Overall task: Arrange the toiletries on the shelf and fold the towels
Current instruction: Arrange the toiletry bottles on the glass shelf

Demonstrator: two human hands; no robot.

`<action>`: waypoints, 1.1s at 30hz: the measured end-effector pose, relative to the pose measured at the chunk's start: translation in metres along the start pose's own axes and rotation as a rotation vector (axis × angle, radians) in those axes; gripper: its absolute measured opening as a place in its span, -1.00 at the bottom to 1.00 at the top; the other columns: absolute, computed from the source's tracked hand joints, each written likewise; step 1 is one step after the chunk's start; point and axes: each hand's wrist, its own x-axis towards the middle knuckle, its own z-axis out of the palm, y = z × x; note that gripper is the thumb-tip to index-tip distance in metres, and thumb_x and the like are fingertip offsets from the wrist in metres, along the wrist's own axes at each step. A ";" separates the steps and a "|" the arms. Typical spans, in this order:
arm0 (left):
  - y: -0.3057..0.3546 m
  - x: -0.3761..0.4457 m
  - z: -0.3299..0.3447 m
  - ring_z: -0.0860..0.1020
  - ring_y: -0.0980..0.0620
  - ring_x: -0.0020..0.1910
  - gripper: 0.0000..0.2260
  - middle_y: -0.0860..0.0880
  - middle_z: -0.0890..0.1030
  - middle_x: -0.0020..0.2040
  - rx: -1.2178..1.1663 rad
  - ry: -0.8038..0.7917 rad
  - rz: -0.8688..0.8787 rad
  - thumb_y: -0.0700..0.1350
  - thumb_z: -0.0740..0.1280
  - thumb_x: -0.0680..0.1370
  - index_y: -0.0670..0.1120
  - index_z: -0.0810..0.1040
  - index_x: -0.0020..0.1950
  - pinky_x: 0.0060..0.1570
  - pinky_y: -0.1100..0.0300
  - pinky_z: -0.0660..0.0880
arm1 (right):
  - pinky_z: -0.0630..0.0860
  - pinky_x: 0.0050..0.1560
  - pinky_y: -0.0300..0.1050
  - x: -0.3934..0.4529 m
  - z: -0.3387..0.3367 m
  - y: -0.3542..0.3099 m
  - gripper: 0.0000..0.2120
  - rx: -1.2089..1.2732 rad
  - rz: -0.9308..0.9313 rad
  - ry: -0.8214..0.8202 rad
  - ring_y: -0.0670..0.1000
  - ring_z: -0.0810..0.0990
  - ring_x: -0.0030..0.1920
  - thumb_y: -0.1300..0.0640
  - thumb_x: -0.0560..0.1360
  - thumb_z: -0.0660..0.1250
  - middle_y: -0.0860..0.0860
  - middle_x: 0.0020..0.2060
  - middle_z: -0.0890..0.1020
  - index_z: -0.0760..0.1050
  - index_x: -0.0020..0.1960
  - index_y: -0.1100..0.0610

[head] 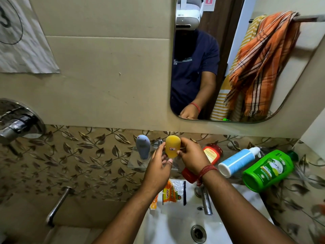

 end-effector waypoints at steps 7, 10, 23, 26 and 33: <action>-0.008 -0.018 -0.003 0.44 0.28 0.24 -0.53 0.08 0.41 0.41 -0.062 0.107 0.016 -0.20 0.27 0.65 0.15 0.27 0.50 0.06 0.43 0.39 | 0.47 0.23 -0.18 -0.046 -0.013 0.000 -0.57 -0.110 -0.168 0.253 -0.06 0.50 0.25 0.36 0.53 0.29 -0.02 0.25 0.55 0.44 0.34 0.06; -0.013 -0.026 0.000 0.47 0.28 0.23 -0.67 0.13 0.48 0.29 0.021 0.102 0.043 -0.15 0.27 0.65 0.18 0.39 0.35 0.02 0.46 0.38 | 0.50 0.12 -0.15 -0.073 -0.006 0.017 -0.65 -0.157 -0.153 0.381 -0.04 0.53 0.13 0.34 0.51 0.31 -0.02 0.13 0.56 0.49 0.25 0.08; 0.002 -0.010 0.039 0.59 0.13 0.08 -0.74 0.02 0.57 0.22 0.170 -0.081 0.012 -0.03 0.34 0.62 0.02 0.48 0.30 0.08 0.11 0.62 | 0.60 -0.13 -0.23 -0.081 0.025 0.034 -0.61 0.685 0.389 0.475 -0.03 0.68 -0.11 0.30 0.48 0.43 0.12 -0.05 0.62 0.31 0.19 0.13; -0.002 -0.018 0.037 0.60 0.08 0.12 -0.65 -0.01 0.53 0.25 0.112 -0.075 -0.011 -0.08 0.40 0.58 -0.02 0.46 0.36 0.08 0.10 0.64 | 0.63 -0.01 -0.12 -0.093 0.029 0.033 -0.57 0.752 0.419 0.411 0.00 0.69 -0.06 0.27 0.46 0.46 0.12 -0.02 0.65 0.34 0.23 0.13; -0.008 -0.040 0.035 0.54 0.16 0.23 -0.56 0.12 0.43 0.25 0.109 -0.074 0.131 -0.16 0.40 0.59 0.05 0.40 0.43 0.09 0.33 0.57 | 0.62 0.04 -0.10 -0.104 0.021 0.032 -0.46 0.708 0.333 0.354 -0.06 0.68 0.01 0.39 0.45 0.42 -0.05 0.04 0.63 0.34 0.26 -0.05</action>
